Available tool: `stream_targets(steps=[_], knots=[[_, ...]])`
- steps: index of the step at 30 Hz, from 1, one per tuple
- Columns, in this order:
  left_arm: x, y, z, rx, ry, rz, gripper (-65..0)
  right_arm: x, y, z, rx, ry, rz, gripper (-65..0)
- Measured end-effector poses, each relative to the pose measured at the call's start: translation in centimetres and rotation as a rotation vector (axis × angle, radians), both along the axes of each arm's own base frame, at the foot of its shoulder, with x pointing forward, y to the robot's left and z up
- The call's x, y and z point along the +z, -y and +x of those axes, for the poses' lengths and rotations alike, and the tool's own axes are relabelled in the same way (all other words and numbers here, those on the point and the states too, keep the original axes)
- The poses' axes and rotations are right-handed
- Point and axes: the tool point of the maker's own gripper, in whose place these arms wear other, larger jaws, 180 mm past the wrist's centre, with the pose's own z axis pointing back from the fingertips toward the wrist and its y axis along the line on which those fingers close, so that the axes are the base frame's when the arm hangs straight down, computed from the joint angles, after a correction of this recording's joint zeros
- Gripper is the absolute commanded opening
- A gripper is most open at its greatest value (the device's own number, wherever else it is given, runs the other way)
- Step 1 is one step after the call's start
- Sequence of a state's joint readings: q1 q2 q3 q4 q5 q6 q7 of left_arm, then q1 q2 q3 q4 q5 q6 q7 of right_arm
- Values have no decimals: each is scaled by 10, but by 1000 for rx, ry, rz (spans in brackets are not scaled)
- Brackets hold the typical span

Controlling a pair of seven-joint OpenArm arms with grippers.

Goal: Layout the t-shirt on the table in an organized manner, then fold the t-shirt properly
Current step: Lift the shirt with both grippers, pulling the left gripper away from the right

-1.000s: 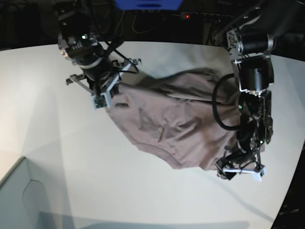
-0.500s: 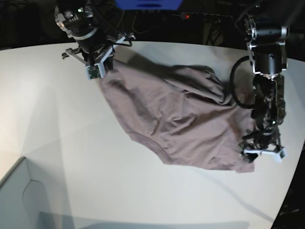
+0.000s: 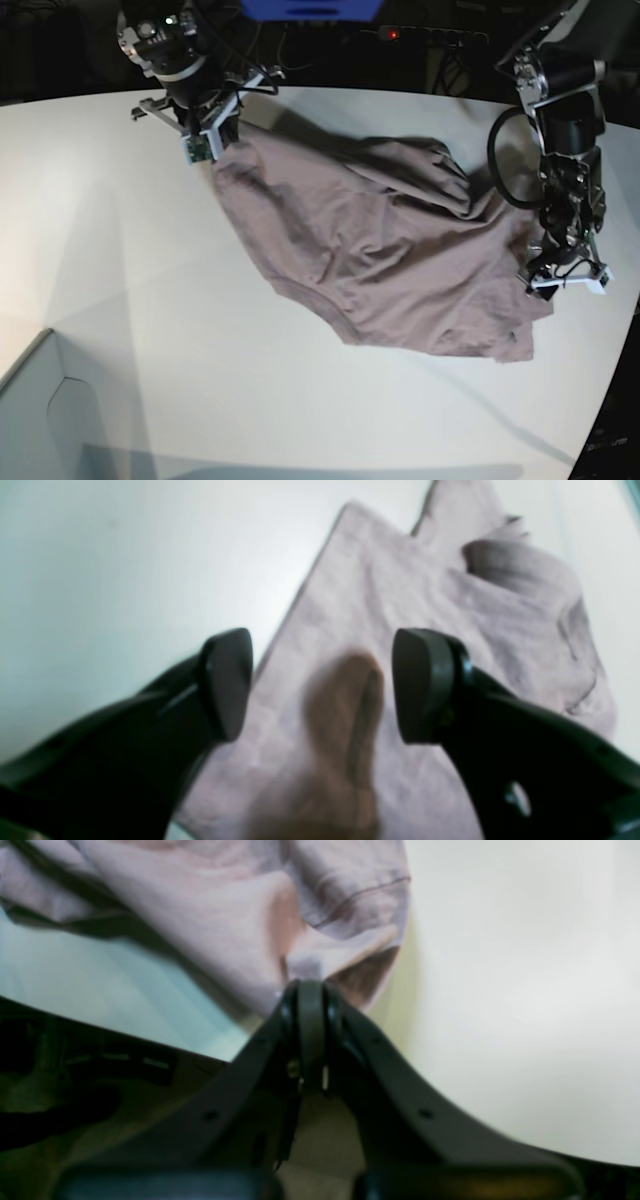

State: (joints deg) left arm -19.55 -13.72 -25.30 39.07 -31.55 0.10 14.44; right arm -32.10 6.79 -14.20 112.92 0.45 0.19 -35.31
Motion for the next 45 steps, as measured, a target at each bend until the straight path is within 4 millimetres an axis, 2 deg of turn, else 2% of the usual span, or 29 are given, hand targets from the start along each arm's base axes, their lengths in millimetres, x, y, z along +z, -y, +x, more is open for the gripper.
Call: stream_targets(steps=[3, 4, 6, 9, 11, 12, 14, 19, 21, 24, 27, 30, 36, 38, 43, 45], knots=[[-3, -4, -2, 9, -9, 4, -237, 1, 0, 4, 0, 7, -1, -650], [-4, -5, -3, 12, -9, 6, -269, 2, 0, 6, 0, 13, -1, -650], [-8, -6, -6, 15, -20, 8, -393, 3, 0, 8, -1, 19, 0, -650], [-12, -6, -8, 18, -31, -2, -636, 2, 0, 6, -1, 13, -1, -650], [-13, -5, -9, 19, -33, -6, -650, 2, 0, 6, -1, 14, -1, -650], [-11, -5, -6, 18, -32, -9, -622, 3, 0, 6, -1, 14, -1, -650], [-12, -3, -5, 14, -39, -15, -650, 2, 0, 6, -1, 14, -1, -650], [-5, 2, -1, 2, -32, -20, -650, 2, 0, 6, -1, 12, -1, -650], [14, 3, 10, -10, 19, 0, -650, 2, 0, 6, -1, 14, -1, -650], [68, 5, 39, -21, 167, 54, -650, 2, 0, 6, -1, 12, -1, -650], [115, 17, 66, -51, 292, 72, -650, 3, 0, 7, -1, 16, -1, -650], [138, 45, 93, -145, 318, 107, -650, -2, 1, 4, 0, 3, -4, -650], [202, 132, 150, -330, 438, 119, -650, -17, 3, -4, 1, -41, -15, -650], [234, 169, 167, -394, 506, 95, -650, -18, 2, -5, -1, -47, -13, -650], [321, 247, 198, -506, 666, 81, -650, -17, 3, -3, -3, -42, -14, -650], [342, 283, 205, -559, 687, 63, -650, -17, 2, -4, -4, -43, -12, -650]])
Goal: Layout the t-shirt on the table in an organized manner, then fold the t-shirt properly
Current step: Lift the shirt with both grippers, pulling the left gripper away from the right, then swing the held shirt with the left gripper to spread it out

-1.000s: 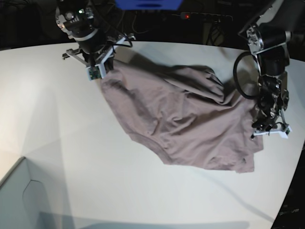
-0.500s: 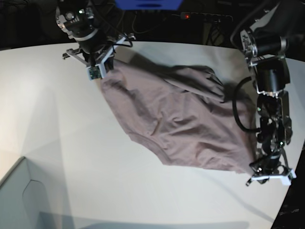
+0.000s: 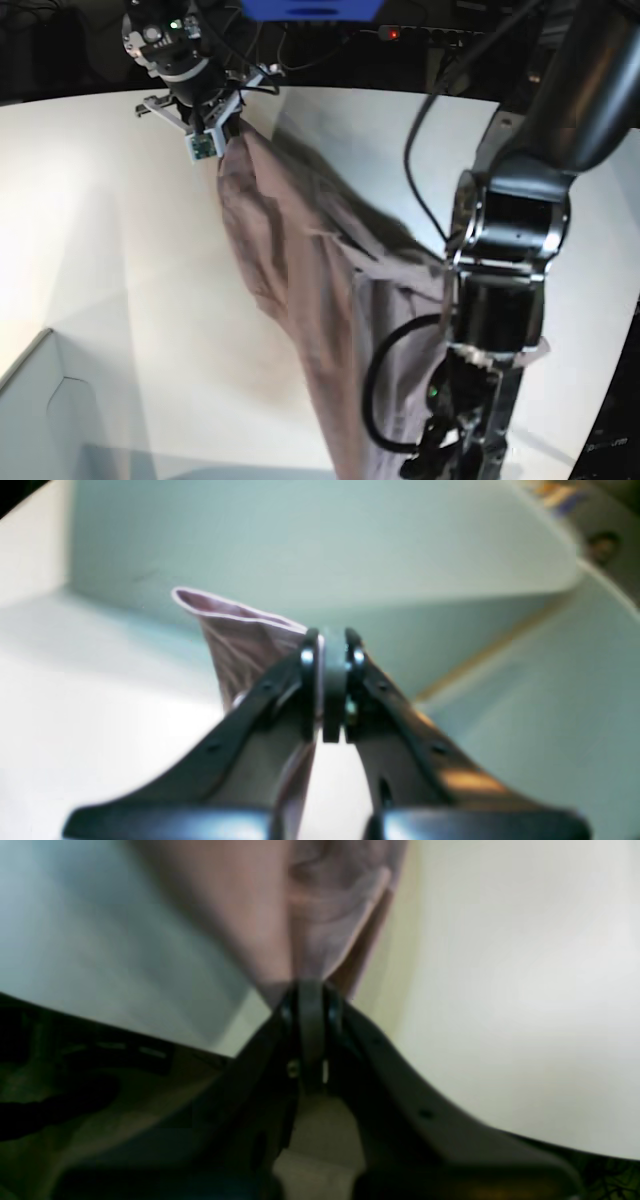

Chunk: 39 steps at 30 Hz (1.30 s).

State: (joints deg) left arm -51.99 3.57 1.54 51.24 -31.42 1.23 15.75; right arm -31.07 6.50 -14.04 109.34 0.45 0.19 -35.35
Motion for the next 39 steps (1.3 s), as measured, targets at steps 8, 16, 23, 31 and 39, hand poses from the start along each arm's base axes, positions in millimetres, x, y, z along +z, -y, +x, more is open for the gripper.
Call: stream_targets(steps=[8, 16, 23, 31, 39], knots=[[-34, 73, 10, -125, -142, 65, -487, 1, -9, 0, -16, -3, 27, -650], [-104, 89, -14, -156, -200, 172, -257, -1, -16, -8, -21, -25, 46, -650], [-173, -24, -35, 5, -240, 246, -258, -1, -15, -7, -22, -20, 44, -650], [-263, -163, -93, 224, -436, 242, -251, -1, -14, -6, -16, -17, 39, -650], [-319, -229, -130, 432, -574, 168, -251, -1, -12, -8, -20, -21, 38, -650]])
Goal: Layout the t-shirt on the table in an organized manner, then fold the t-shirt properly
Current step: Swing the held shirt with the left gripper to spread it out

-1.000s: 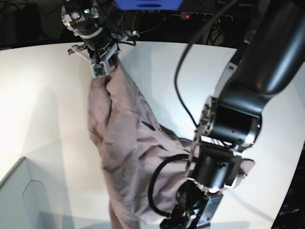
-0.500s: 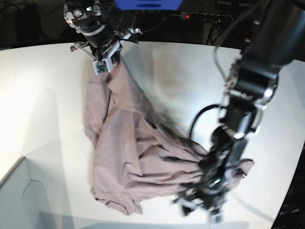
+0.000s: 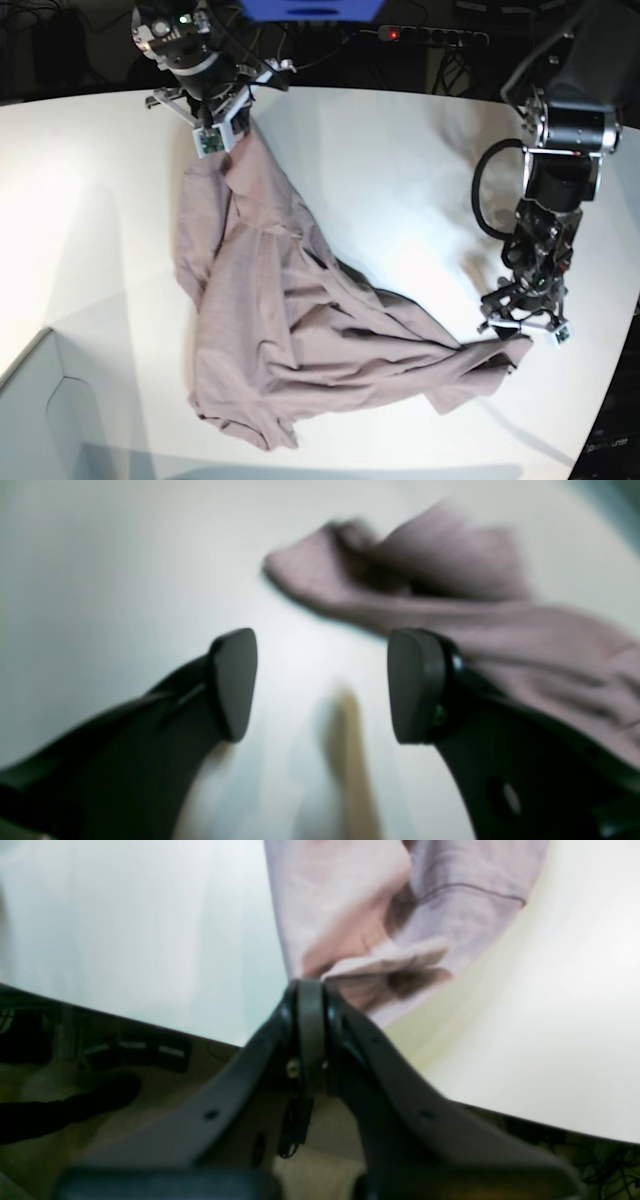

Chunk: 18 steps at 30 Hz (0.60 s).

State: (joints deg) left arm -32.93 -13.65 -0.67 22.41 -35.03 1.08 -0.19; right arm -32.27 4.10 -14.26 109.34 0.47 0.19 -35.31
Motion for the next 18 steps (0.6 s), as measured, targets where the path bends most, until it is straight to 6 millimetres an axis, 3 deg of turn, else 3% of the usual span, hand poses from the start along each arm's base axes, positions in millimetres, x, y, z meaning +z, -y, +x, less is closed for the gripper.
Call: stream_targets(steps=[4, 7, 10, 15, 18], knots=[[12, 3, 10, -5, 35, 0, -251, -10, 11, -10, 18, -22, -34, -650], [16, 4, 14, -9, 50, -1, -251, -32, 35, -33, 0, -106, -89, -650], [11, 4, 10, -9, 38, -4, -251, -41, 62, -46, -59, -149, -132, -650], [10, 3, 9, -5, 34, -5, -251, -36, 87, -40, -112, -101, -164, -650], [1, 18, 5, -16, 28, -19, -251, -35, 88, -36, -116, -92, -165, -650]])
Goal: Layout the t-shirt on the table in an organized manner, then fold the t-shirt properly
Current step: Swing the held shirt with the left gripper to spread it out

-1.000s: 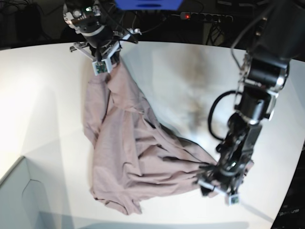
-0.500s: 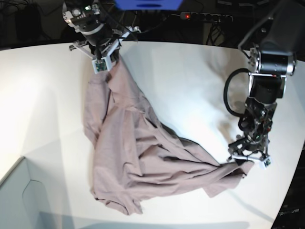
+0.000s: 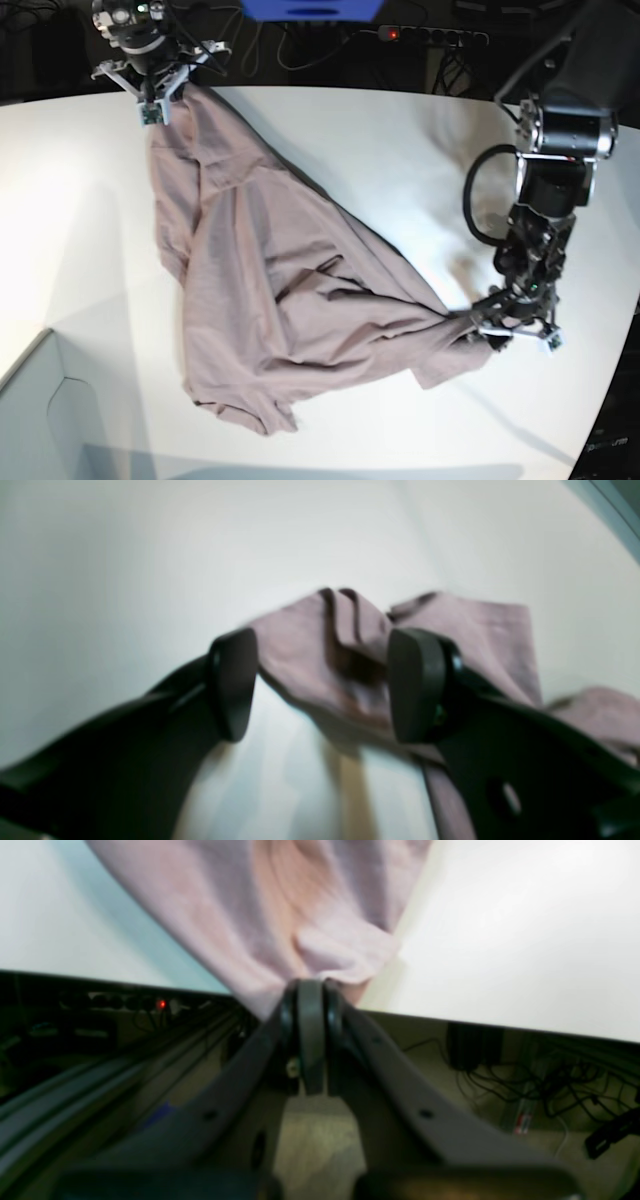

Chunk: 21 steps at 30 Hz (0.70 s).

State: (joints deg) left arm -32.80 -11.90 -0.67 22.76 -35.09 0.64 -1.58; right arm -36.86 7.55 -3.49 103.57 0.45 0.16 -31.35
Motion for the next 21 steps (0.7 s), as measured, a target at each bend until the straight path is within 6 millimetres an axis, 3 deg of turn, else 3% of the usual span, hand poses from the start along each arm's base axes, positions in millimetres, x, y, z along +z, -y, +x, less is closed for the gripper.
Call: stream_targets(steps=[3, 8, 14, 17, 21], knots=[[-23, 20, -16, -24, -50, -30, -251, 1, -1, 1, 0, 5, 3, -650], [-23, 4, -21, 3, -50, -8, -251, 3, -1, 10, 0, 21, 2, -650], [-24, 6, -21, -1, -51, -10, -256, 2, -1, 8, -1, 17, 2, -650], [-24, 17, -18, -6, -46, -23, -258, 3, -1, 10, 0, 24, 2, -650], [-24, 35, -10, -27, -57, -55, -355, 2, -1, 9, -1, 20, 2, -650]])
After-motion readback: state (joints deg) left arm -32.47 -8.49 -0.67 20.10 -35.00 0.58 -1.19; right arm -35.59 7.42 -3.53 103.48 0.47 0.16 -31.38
